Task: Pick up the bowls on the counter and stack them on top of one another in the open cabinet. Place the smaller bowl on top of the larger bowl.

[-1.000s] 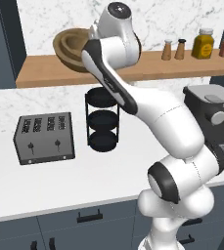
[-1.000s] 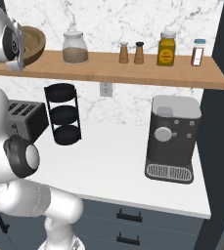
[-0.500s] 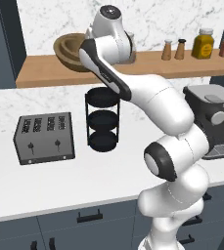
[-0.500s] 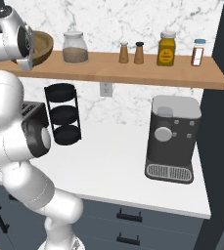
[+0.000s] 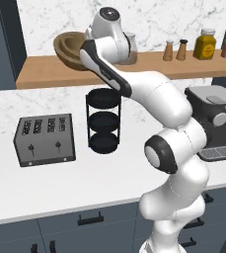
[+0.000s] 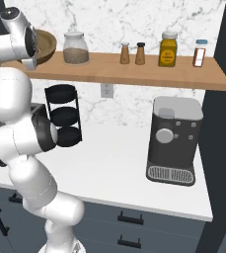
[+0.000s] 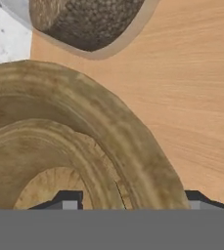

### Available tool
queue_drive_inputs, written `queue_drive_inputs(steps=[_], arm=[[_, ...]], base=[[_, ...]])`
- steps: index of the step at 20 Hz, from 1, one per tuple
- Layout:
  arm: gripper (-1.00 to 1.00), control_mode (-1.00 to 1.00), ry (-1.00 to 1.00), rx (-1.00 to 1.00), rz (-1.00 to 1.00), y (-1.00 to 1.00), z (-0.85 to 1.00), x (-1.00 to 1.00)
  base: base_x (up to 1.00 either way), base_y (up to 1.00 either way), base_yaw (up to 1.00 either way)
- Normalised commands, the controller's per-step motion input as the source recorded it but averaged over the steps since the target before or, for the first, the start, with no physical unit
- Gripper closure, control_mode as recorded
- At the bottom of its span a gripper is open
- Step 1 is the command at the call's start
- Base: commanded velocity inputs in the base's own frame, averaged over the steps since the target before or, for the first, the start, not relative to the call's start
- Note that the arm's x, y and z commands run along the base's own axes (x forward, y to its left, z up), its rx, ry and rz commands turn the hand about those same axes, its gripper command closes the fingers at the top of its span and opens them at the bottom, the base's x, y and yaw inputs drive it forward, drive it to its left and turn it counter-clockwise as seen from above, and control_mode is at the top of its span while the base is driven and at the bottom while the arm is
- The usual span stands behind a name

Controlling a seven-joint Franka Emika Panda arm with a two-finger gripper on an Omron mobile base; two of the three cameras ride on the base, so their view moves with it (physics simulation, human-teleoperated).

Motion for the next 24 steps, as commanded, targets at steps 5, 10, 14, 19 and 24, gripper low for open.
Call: queue_drive_inputs(steps=[5, 10, 14, 19, 24], arm=[[-1.00, -1.00, -0.07, 0.00, 0.00, 0.09, 0.00, 0.16], [-1.00, -1.00, -0.17, 0.00, 0.00, 0.00, 0.12, 0.00], [-1.00, -1.00, -0.16, 0.06, 0.00, -0.05, 0.00, -0.21], [-1.00, -1.00, -0.21, 0.06, 0.00, -0.33, -0.02, -0.79], [-1.00, -1.00, -0.15, 0.10, 0.00, -0.48, 0.00, -1.00]], base=[[0.00, 0.00, 0.00], [0.00, 0.00, 0.00], [0.00, 0.00, 0.00], [0.00, 0.00, 0.00], [0.00, 0.00, 0.00]])
